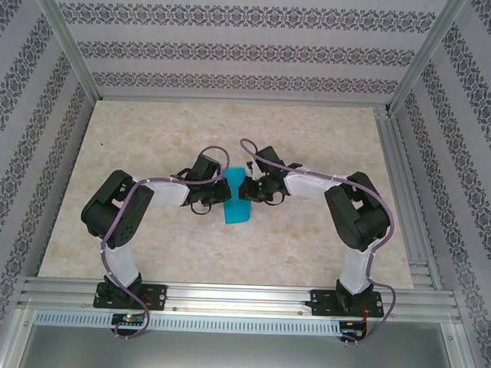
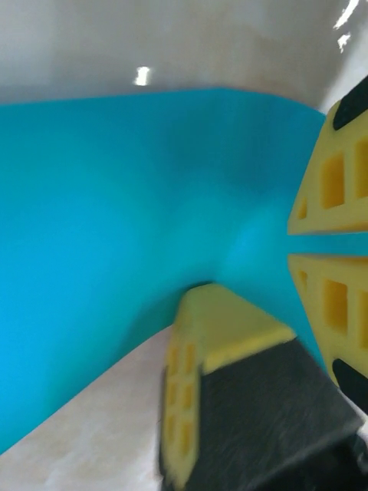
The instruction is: Fold a paper plane with a square sheet of paper (pick it up from the middle)
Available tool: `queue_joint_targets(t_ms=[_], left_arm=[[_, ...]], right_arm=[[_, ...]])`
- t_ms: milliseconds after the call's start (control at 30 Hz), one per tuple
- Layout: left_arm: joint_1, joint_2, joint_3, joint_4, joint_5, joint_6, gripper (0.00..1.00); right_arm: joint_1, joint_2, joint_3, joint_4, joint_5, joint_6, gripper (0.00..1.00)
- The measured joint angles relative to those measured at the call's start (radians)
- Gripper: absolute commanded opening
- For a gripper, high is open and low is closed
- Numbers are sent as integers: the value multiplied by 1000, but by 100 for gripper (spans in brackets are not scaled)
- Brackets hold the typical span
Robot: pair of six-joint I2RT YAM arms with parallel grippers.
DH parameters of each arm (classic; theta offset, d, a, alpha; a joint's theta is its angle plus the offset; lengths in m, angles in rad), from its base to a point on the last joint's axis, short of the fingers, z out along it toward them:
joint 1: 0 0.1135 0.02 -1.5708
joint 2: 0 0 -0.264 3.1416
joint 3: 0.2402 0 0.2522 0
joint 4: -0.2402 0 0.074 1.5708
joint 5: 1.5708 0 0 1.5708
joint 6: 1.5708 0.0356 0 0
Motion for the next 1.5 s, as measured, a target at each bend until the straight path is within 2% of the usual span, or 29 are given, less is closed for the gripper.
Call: queue_joint_targets(t_ms=[300, 567, 900, 1200, 1500], left_arm=[[0, 0, -2, 3, 0, 0, 6], [0, -1, -5, 6, 0, 0, 6], [0, -1, -5, 7, 0, 0, 5], [0, -2, -6, 10, 0, 0, 6], [0, -2, -7, 11, 0, 0, 5]], right_arm=[[-3, 6, -53, 10, 0, 1, 14], [-2, -82, -121, 40, -18, 10, 14], [-2, -88, -217, 122, -36, 40, 13], [1, -177, -237, 96, -34, 44, 14], [24, -144, -274, 96, -44, 43, 14]])
